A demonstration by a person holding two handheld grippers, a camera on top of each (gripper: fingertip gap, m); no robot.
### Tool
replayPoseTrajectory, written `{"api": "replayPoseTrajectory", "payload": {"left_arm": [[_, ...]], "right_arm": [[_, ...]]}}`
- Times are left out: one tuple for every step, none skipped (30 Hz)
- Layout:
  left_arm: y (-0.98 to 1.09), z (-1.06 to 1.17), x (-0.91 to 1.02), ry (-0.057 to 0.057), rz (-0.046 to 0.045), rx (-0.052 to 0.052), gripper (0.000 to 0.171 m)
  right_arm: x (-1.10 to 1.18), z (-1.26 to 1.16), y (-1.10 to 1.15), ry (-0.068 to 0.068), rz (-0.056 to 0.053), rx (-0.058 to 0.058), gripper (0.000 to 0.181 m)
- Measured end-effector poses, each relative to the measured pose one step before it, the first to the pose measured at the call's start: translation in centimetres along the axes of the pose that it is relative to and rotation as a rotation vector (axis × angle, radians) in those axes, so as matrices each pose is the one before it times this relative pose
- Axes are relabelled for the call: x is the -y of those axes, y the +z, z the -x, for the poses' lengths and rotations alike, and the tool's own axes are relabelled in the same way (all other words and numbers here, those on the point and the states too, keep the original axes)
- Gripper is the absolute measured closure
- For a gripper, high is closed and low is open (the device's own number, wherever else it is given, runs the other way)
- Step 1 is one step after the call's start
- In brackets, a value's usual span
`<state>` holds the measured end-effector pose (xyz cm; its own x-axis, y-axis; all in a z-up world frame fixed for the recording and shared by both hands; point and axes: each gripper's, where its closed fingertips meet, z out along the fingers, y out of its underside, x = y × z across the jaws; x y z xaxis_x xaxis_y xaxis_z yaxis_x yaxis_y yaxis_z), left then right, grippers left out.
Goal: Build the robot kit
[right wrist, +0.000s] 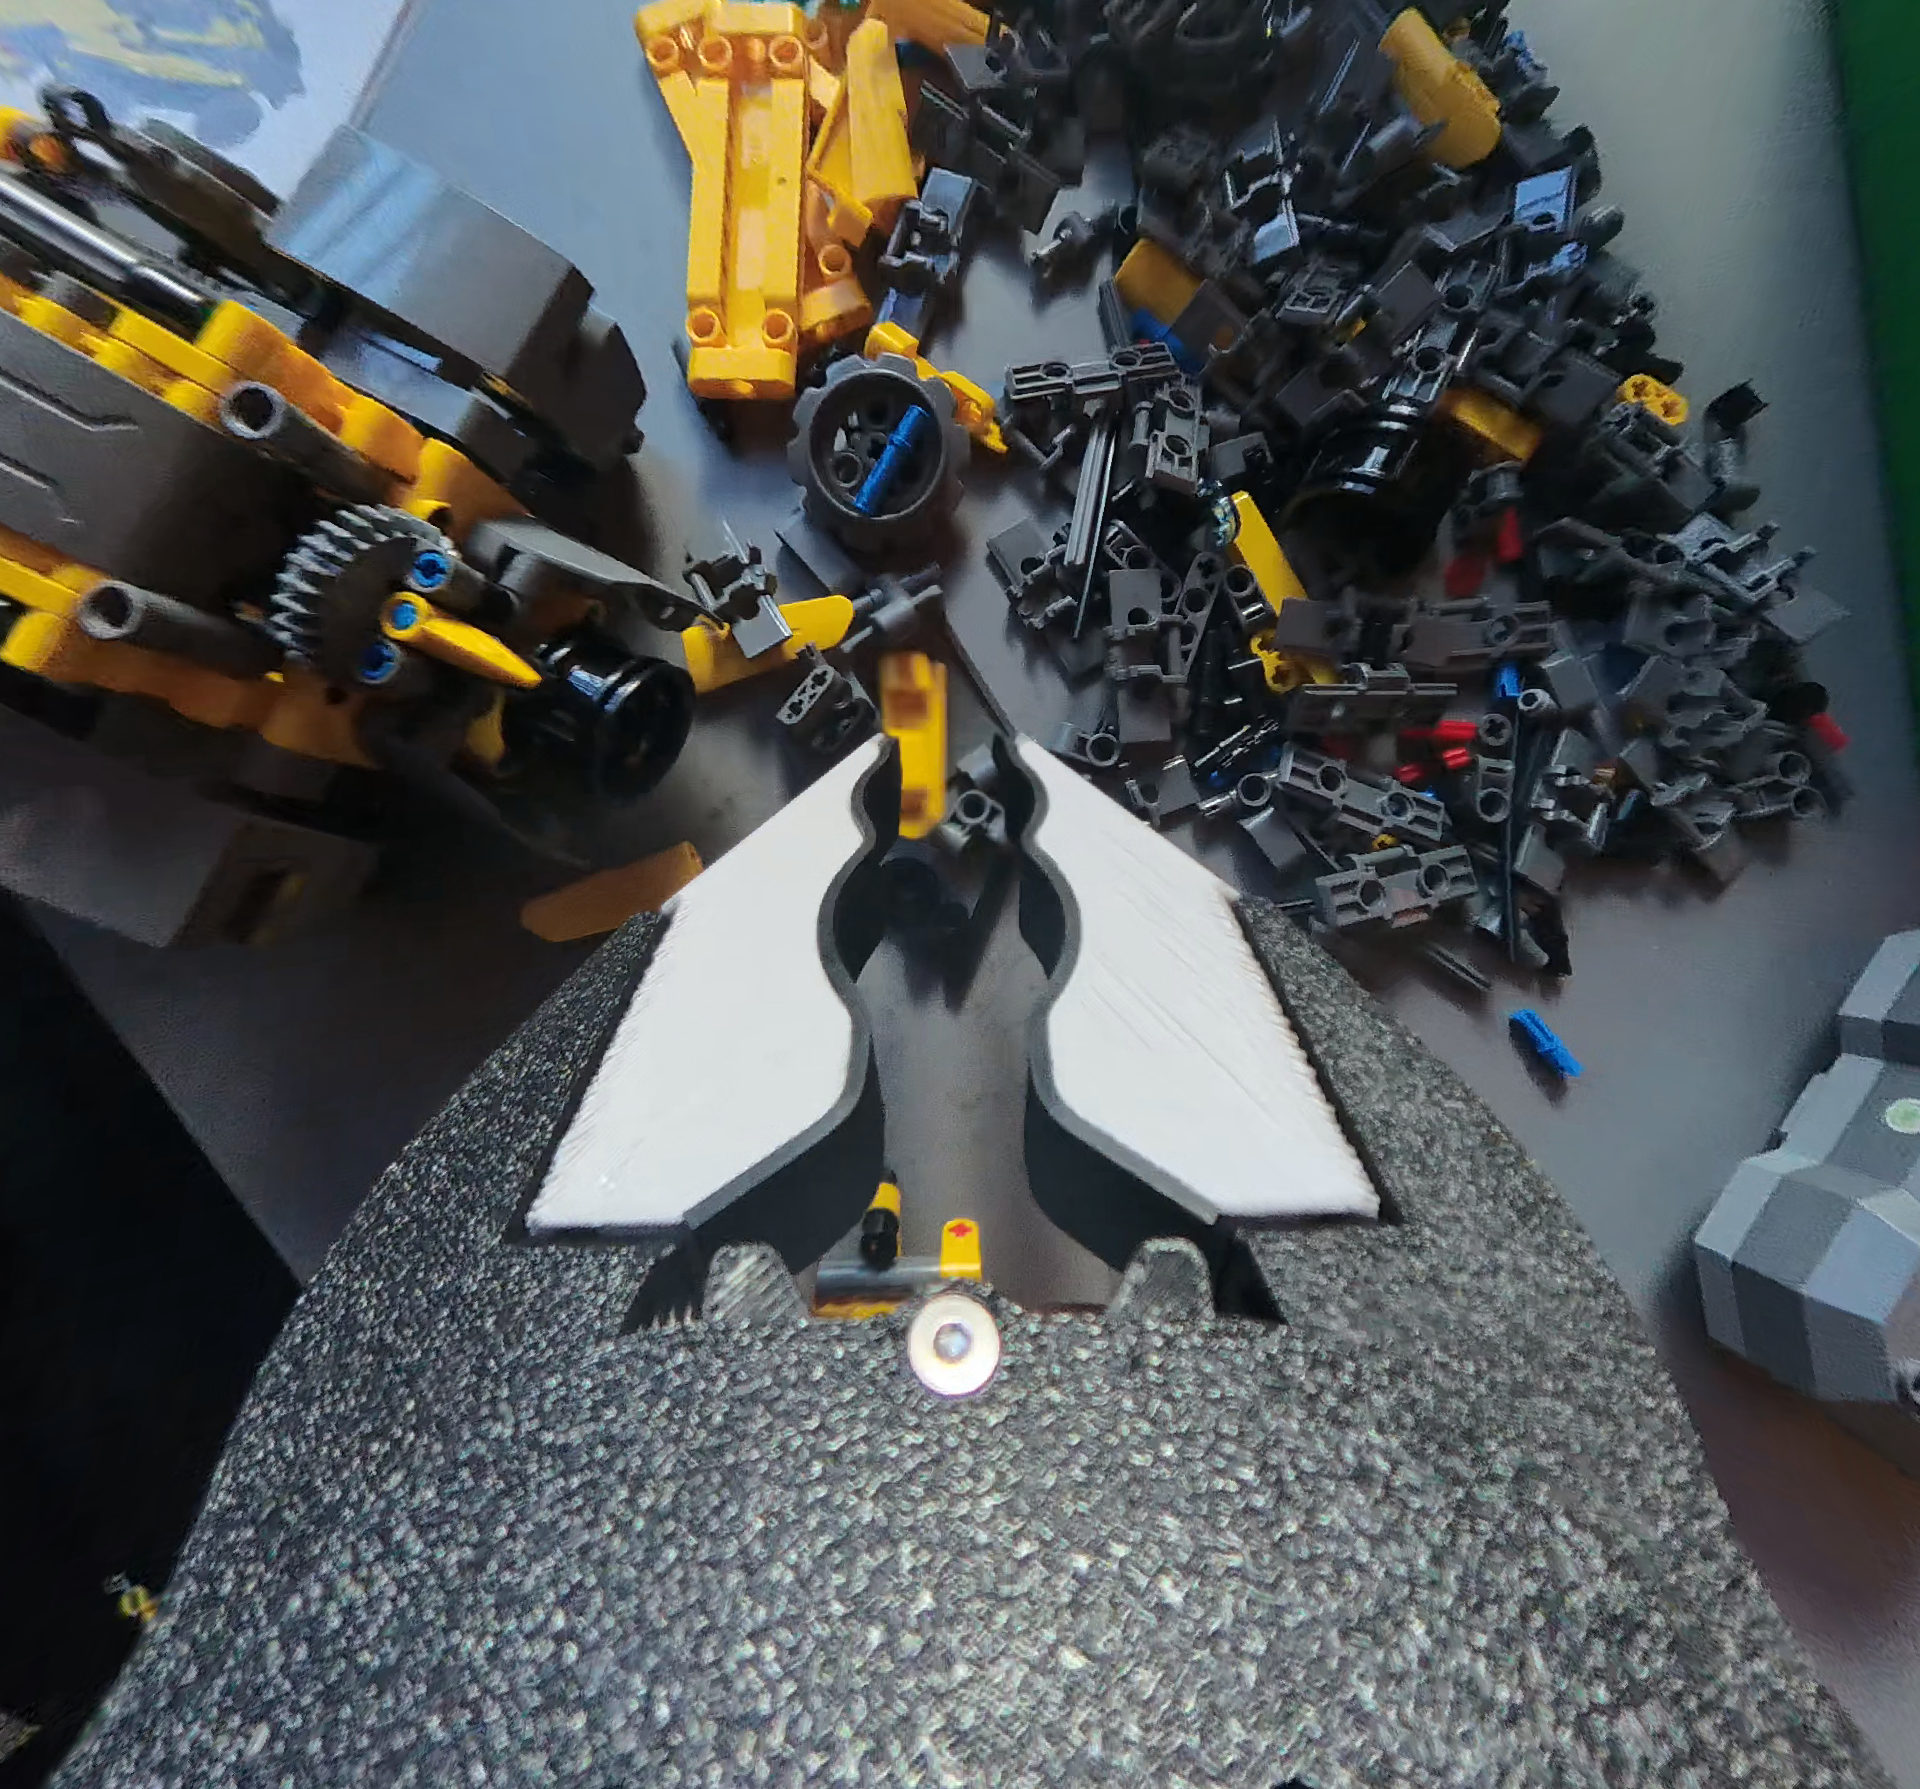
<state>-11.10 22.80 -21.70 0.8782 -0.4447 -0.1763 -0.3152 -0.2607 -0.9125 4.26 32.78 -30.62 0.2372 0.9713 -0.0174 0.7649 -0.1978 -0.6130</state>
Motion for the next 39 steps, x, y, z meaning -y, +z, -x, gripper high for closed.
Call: {"api": "replayPoseTrajectory", "payload": {"left_arm": [[-0.728,0.566,-1.052,-0.0231,0.00887,0.0067,0.139],[-0.551,0.488,-0.949,-0.0157,0.00604,0.0071,0.139],[-0.312,0.555,-0.874,-0.0106,0.008,0.0111,0.14],[-0.072,0.519,-0.791,-0.0097,0.01547,0.007,0.14],[0.121,0.466,-0.592,-0.0137,0.01928,-0.001,0.14],[0.254,0.442,-0.192,-0.0201,0.01255,-0.0057,0.14],[0.376,0.299,0.241,-0.0205,0.00542,-0.0163,0.14],[0.524,0.103,0.526,-0.014,0.00792,-0.0307,0.139],[0.619,0.025,0.671,-0.0068,0.01638,-0.0361,0.138],[0.677,0.159,0.845,0.0017,0.00862,-0.0277,0.136],[0.755,0.395,0.771,0.0158,-0.00057,-0.0133,0.136],[0.85,0.7,0.4,0.0151,0.0004,0.0049,0.137],[0.903,0.783,-0.039,-0.0008,0.00799,0.0106,0.137],[0.876,0.687,-0.378,-0.0165,0.01105,0.008,0.138],[0.765,0.505,-0.551,-0.0351,0.00927,0.0037,0.138],[0.592,0.121,-0.516,-0.0455,0.00099,-0.0108,0.139],[0.394,-0.24,-0.375,-0.0386,-0.0113,-0.0257,0.139],[0.228,-0.26,-0.246,-0.0235,-0.02273,-0.0197,0.141],[0.154,-0.096,-0.237,-0.0073,-0.02241,-0.0054,0.144],[0.131,-0.076,-0.302,0.0082,-0.0113,-0.0021,0.144],[0.089,-0.072,-0.372,0.0138,0.00153,-0.0016,0.144],[0.068,-0.077,-0.265,0.0122,0.00556,-0.0018,0.145],[0.039,-0.08,-0.093,0.0089,-0.00036,0.0,0.145],[0.006,-0.052,0.052,0.0093,-0.00913,0.0028,0.145],[-0.031,-0.01,0.075,0.0069,-0.01029,0.0037,0.146],[-0.055,-0.013,0.076,-0.0006,-0.00652,0.0016,0.146],[-0.101,-0.073,0.123,-0.0051,-0.0044,-0.0026,0.146],[-0.133,-0.194,0.241,-0.0035,-0.01284,-0.0078,0.146],[-0.121,-0.237,0.229,0.0046,-0.01486,-0.0085,0.146],[-0.104,-0.114,0.092,0.0128,-0.00593,0.0,0.148],[-0.053,0.052,-0.036,0.015,-0.00081,0.0104,0.148],[0.009,0.039,-0.119,0.0131,0.00256,0.0084,0.148],[0.07,-0.014,-0.168,0.0074,0.0067,0.0024,0.148],[0.105,-0.015,-0.143,0.0014,0.00707,-0.0004,0.148],[0.079,0.006,-0.096,-0.002,0.00595,-0.0012,0.148],[0.03,0.006,-0.032,-0.003,0.00231,-0.0015,0.148],[-0.035,0.031,0.034,-0.0026,-0.00235,0.0005,0.148],[-0.056,0.003,0.089,-0.001,-0.00539,0.0007,0.148],[-0.033,-0.083,0.095,0.0023,-0.00524,-0.0023,0.149]], "right_arm": [[-0.17,-0.123,0.353,0.001,0.0088,0.0036,0.162],[-0.126,-0.125,0.254,0.0082,0.009,0.0076,0.162],[0.1,-0.252,0.137,0.0112,0.0003,0.0008,0.162],[0.448,-0.302,-0.026,0.0112,-0.0124,-0.0026,0.162],[0.772,-0.209,-0.111,0.0127,-0.0202,0.0016,0.162],[1.046,-0.085,-0.126,0.0118,-0.0244,0.008,0.163],[1.242,0.085,-0.044,0.0073,-0.0255,0.0143,0.163],[1.322,0.219,0.126,0.002,-0.0216,0.0195,0.163],[1.26,0.323,0.344,-0.0015,-0.0133,0.0226,0.163],[1.195,0.41,0.59,-0.0057,-0.0068,0.0263,0.163],[1.057,0.467,0.846,-0.0105,-0.0002,0.03,0.163],[0.799,0.346,1.095,-0.0102,0.0123,0.0269,0.163],[0.503,0.091,1.229,-0.0079,0.0249,0.0149,0.163],[0.325,-0.021,1.242,-0.0096,0.0312,0.0082,0.163],[0.188,0.051,1.168,-0.0103,0.0318,0.011,0.163],[0.037,0.106,1.048,-0.0045,0.0345,0.014,0.164],[-0.055,0.099,0.9,-0.0017,0.0349,0.0132,0.164],[-0.085,-0.001,0.745,-0.004,0.0307,0.006,0.165],[-0.135,-0.113,0.591,-0.004,0.0285,-0.0014,0.165],[-0.165,-0.226,0.468,-0.0027,0.0278,-0.0074,0.165],[-0.168,-0.227,0.35,-0.0021,0.0251,-0.0069,0.165],[-0.185,-0.056,0.24,-0.0013,0.0218,0.0033,0.167],[-0.074,0.025,0.104,-0.0025,0.0115,0.0064,0.167],[-0.006,-0.025,-0.015,-0.0049,0.0034,0.001,0.168],[-0.09,-0.005,-0.101,-0.0045,0.0055,0.0015,0.168],[-0.076,0.053,-0.197,-0.0023,0.0031,0.0045,0.168],[-0.019,0.106,-0.344,-0.0002,-0.0037,0.0051,0.167],[0.001,0.146,-0.484,0.0009,-0.0079,0.0032,0.168],[-0.023,0.153,-0.634,-0.0033,-0.0094,-0.0033,0.168],[-0.045,0.204,-0.72,-0.0124,-0.011,-0.0084,0.168],[-0.188,0.292,-0.797,-0.0162,-0.0087,-0.0093,0.168],[-0.413,0.324,-0.858,-0.0118,-0.0028,-0.0122,0.168],[-0.649,0.259,-0.947,-0.0072,0.0012,-0.017,0.168],[-0.924,0.193,-1.023,-0.0036,0.0055,-0.0192,0.168],[-1.208,0.163,-1.07,-0.0013,0.0097,-0.018,0.168],[-1.432,0.215,-1.036,0.0003,0.0127,-0.0104,0.168],[-1.562,0.474,-0.95,0.0003,0.0121,0.0091,0.168],[-1.577,0.563,-0.809,0.0109,0.008,0.0174,0.167],[-1.494,0.401,-0.673,0.0281,0.0056,0.014,0.168]]}}
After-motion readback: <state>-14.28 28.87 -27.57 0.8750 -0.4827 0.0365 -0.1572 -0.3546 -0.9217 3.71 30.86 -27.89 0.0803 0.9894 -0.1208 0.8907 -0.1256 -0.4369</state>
